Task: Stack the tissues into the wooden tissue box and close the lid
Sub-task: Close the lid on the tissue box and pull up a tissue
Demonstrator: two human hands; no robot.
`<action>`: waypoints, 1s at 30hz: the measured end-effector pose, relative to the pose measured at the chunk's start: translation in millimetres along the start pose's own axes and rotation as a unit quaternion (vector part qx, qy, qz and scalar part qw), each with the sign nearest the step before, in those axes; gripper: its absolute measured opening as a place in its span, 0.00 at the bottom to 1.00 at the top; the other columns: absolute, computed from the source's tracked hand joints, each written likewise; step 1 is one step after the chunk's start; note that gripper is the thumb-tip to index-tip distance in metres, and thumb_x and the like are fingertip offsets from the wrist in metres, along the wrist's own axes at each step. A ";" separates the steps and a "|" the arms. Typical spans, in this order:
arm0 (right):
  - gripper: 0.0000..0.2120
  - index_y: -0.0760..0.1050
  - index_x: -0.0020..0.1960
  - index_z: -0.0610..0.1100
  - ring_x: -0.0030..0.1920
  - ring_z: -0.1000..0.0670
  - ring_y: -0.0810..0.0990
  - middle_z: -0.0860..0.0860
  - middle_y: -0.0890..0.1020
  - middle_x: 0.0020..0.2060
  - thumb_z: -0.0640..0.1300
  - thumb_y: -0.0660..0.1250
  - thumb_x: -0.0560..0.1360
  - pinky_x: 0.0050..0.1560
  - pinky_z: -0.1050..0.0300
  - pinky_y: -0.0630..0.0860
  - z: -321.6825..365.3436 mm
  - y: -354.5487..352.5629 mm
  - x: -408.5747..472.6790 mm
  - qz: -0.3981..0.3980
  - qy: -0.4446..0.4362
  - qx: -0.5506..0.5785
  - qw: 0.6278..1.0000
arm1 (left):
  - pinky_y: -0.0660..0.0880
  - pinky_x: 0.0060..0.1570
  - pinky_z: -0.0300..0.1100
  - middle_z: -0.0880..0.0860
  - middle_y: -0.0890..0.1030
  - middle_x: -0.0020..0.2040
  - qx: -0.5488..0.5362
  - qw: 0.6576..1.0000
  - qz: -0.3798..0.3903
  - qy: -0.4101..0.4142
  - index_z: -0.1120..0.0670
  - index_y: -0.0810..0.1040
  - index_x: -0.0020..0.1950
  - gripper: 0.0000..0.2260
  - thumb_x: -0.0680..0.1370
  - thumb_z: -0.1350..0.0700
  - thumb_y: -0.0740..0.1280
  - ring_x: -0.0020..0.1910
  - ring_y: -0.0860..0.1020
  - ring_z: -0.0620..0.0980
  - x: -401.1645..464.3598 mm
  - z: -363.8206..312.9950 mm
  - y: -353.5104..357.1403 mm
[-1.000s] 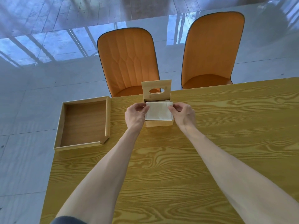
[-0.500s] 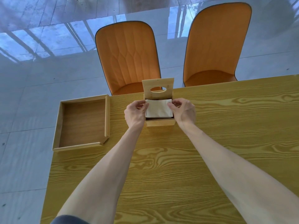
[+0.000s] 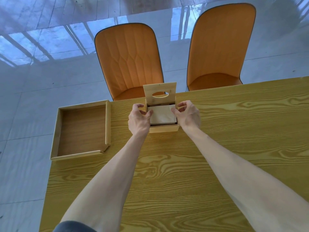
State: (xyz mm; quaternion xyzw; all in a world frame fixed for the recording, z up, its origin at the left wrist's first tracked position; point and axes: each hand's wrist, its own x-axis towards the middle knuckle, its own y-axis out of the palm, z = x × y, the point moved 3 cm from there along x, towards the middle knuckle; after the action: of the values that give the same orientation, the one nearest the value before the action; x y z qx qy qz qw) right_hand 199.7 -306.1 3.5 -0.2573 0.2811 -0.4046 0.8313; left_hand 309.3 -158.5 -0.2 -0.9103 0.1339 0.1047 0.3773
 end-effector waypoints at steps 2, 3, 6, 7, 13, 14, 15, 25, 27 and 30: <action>0.13 0.76 0.55 0.46 0.43 0.52 0.79 0.54 0.80 0.43 0.53 0.72 0.75 0.42 0.56 0.76 1.5 -2.1 1.0 0.023 0.000 0.003 1.000 | 0.80 0.47 0.50 0.46 0.79 0.47 0.018 1.000 0.018 0.000 0.49 0.74 0.63 0.17 0.76 0.47 0.70 0.48 0.81 0.51 -0.3 -0.3 -1.0; 0.14 0.76 0.56 0.46 0.44 0.51 0.80 0.54 0.80 0.44 0.53 0.71 0.76 0.44 0.55 0.78 2.3 -3.7 2.2 0.031 -0.003 0.009 0.999 | 0.80 0.49 0.51 0.46 0.79 0.48 0.020 0.999 0.031 -0.002 0.49 0.74 0.64 0.17 0.77 0.46 0.69 0.48 0.80 0.51 -0.5 -1.0 -3.0; 0.14 0.77 0.57 0.45 0.47 0.50 0.81 0.52 0.81 0.48 0.53 0.68 0.78 0.50 0.51 0.80 7.2 -13.2 9.1 0.041 0.004 0.027 0.999 | 0.79 0.52 0.50 0.49 0.81 0.51 -0.003 0.997 0.068 -0.030 0.51 0.75 0.64 0.19 0.79 0.42 0.64 0.50 0.80 0.52 4.1 -4.7 -12.8; 0.14 0.77 0.58 0.44 0.48 0.49 0.81 0.50 0.82 0.50 0.53 0.66 0.79 0.50 0.49 0.81 10.2 -17.0 12.1 0.045 0.018 0.041 0.998 | 0.80 0.53 0.51 0.51 0.82 0.53 -0.017 0.995 0.085 -0.048 0.52 0.76 0.64 0.20 0.80 0.40 0.62 0.51 0.81 0.53 6.2 -7.7 -16.7; 0.31 0.72 0.69 0.42 0.57 0.42 0.80 0.42 0.79 0.60 0.66 0.57 0.78 0.52 0.45 0.80 44.2 -33.6 18.7 0.137 0.184 0.185 0.956 | 0.73 0.63 0.59 0.59 0.78 0.63 -0.148 0.940 0.212 -0.222 0.54 0.73 0.70 0.35 0.77 0.29 0.51 0.62 0.77 0.61 5.7 -38.2 -37.6; 0.37 0.69 0.72 0.43 0.60 0.40 0.78 0.41 0.77 0.64 0.70 0.57 0.76 0.55 0.43 0.78 48.1 -35.1 18.3 0.160 0.203 0.197 0.946 | 0.71 0.65 0.60 0.60 0.77 0.66 -0.153 0.933 0.229 -0.231 0.53 0.71 0.72 0.38 0.75 0.27 0.51 0.65 0.76 0.62 5.0 -42.7 -39.5; 0.42 0.66 0.74 0.43 0.63 0.38 0.76 0.41 0.75 0.67 0.73 0.57 0.73 0.58 0.41 0.76 50.8 -35.6 17.9 0.182 0.214 0.204 0.938 | 0.70 0.66 0.62 0.60 0.75 0.68 -0.153 0.929 0.240 -0.238 0.52 0.69 0.73 0.41 0.73 0.25 0.51 0.66 0.74 0.64 4.2 -46.4 -40.8; 0.45 0.64 0.75 0.44 0.64 0.39 0.76 0.40 0.76 0.67 0.73 0.65 0.70 0.64 0.39 0.74 53.1 -29.1 14.4 0.196 0.205 0.191 0.940 | 0.65 0.68 0.67 0.62 0.68 0.75 -0.134 0.929 0.265 -0.222 0.48 0.61 0.78 0.45 0.68 0.24 0.60 0.71 0.68 0.66 0.9 -51.3 -34.0; 0.44 0.65 0.75 0.44 0.64 0.39 0.76 0.41 0.76 0.67 0.72 0.65 0.70 0.64 0.39 0.74 52.4 -29.6 13.4 0.195 0.202 0.195 0.940 | 0.64 0.68 0.67 0.62 0.67 0.75 -0.136 0.929 0.266 -0.218 0.48 0.61 0.78 0.44 0.69 0.24 0.60 0.72 0.68 0.66 0.3 -50.1 -35.0; 0.43 0.66 0.75 0.44 0.66 0.40 0.75 0.42 0.75 0.68 0.71 0.64 0.71 0.66 0.40 0.72 50.2 -32.0 8.8 0.203 0.193 0.201 0.939 | 0.62 0.70 0.66 0.61 0.67 0.75 -0.142 0.929 0.270 -0.209 0.48 0.60 0.79 0.44 0.69 0.25 0.61 0.72 0.68 0.65 -1.9 -46.7 -36.6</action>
State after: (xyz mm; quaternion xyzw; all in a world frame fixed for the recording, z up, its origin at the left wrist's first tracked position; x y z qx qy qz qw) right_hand 221.3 -320.6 57.8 0.0607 0.3956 -0.3167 0.8599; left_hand 323.5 -166.7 56.9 -0.8413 0.2764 0.4088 0.2208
